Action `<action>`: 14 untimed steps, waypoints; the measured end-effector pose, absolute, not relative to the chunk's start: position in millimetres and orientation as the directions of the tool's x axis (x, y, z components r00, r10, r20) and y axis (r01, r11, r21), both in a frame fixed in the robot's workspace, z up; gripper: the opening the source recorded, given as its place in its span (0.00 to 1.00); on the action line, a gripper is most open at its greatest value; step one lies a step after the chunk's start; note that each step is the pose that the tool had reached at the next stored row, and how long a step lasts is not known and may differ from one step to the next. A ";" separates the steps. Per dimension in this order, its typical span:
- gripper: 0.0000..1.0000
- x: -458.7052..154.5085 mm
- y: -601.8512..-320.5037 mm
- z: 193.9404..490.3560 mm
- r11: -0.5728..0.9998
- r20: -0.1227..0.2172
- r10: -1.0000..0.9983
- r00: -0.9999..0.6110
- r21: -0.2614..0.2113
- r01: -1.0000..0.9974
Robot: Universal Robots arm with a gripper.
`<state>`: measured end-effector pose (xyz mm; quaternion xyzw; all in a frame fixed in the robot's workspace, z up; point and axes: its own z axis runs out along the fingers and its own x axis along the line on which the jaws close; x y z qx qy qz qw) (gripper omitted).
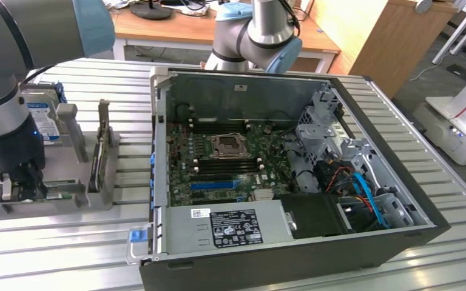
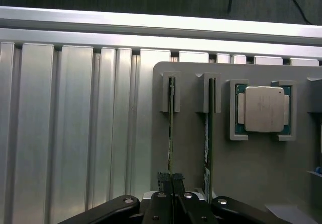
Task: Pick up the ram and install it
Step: 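Pick up the ram and move it above insertion slot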
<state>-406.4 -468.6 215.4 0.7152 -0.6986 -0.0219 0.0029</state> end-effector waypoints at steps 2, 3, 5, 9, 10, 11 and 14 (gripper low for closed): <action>0.12 -406.4 -468.6 219.6 -0.024 -0.027 -0.999 0.023 0.036 -0.999; 0.12 -406.4 -468.6 221.5 -0.024 -0.027 -0.999 0.023 0.036 -0.999; 0.12 -406.4 -468.6 225.4 -0.024 -0.027 -0.999 0.023 0.037 -0.999; 0.12 -406.3 -468.6 234.0 -0.024 -0.027 -0.999 0.023 0.039 -0.999; 0.12 -406.3 -468.6 235.8 -0.024 -0.027 -0.999 0.023 0.039 -0.999; 0.12 -406.3 -468.6 237.9 -0.024 -0.027 -0.999 0.023 0.039 -0.999; 0.12 -406.3 -468.6 243.9 -0.024 -0.027 -0.999 0.023 0.040 -0.999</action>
